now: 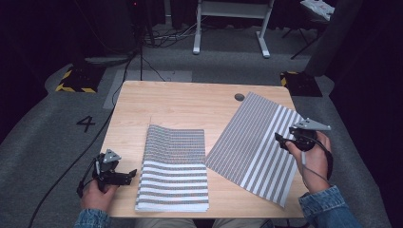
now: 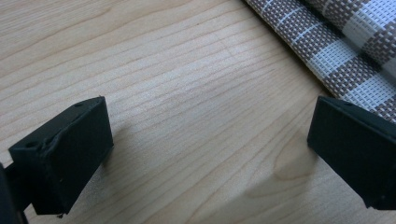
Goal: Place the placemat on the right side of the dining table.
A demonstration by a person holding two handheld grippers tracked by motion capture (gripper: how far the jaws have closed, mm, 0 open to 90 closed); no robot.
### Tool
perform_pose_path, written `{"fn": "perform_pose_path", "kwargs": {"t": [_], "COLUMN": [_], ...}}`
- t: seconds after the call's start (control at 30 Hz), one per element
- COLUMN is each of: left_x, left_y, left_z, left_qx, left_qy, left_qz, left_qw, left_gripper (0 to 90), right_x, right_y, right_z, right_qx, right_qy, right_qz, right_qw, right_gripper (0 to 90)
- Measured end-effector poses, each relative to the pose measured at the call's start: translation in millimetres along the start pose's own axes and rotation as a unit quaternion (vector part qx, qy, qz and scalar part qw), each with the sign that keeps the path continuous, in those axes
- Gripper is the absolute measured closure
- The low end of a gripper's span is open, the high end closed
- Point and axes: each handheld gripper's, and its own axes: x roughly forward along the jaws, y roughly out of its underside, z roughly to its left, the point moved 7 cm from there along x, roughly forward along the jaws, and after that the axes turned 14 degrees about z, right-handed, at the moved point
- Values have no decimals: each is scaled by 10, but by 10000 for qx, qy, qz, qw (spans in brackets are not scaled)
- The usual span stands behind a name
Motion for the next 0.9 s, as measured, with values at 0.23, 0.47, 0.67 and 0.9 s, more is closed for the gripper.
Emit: {"fn": "perform_pose_path", "kwargs": {"t": [0.23, 0.47, 0.67, 0.9], "left_x": [0, -1, -5, -6], "left_y": [0, 8, 21, 21], "left_z": [0, -6, -19, -18], "left_qx": [-2, -30, -19, -14], "left_qy": [1, -24, 10, 14], "left_qz": [0, -38, -30, -26], "left_qw": [10000, 10000, 10000, 10000], "left_gripper": [2, 2, 2, 2], "right_x": [-72, 10, 296, 607], "right_y": [-50, -125, -71, 44], "right_z": [468, 980, 1378, 1706], "right_qx": [-267, -680, -822, -1078], "right_qy": [-510, -990, -1331, -1512], "right_qz": [-17, 101, 443, 738], "right_qw": [9983, 9927, 9867, 9798], "right_gripper": [351, 332, 330, 306]}}
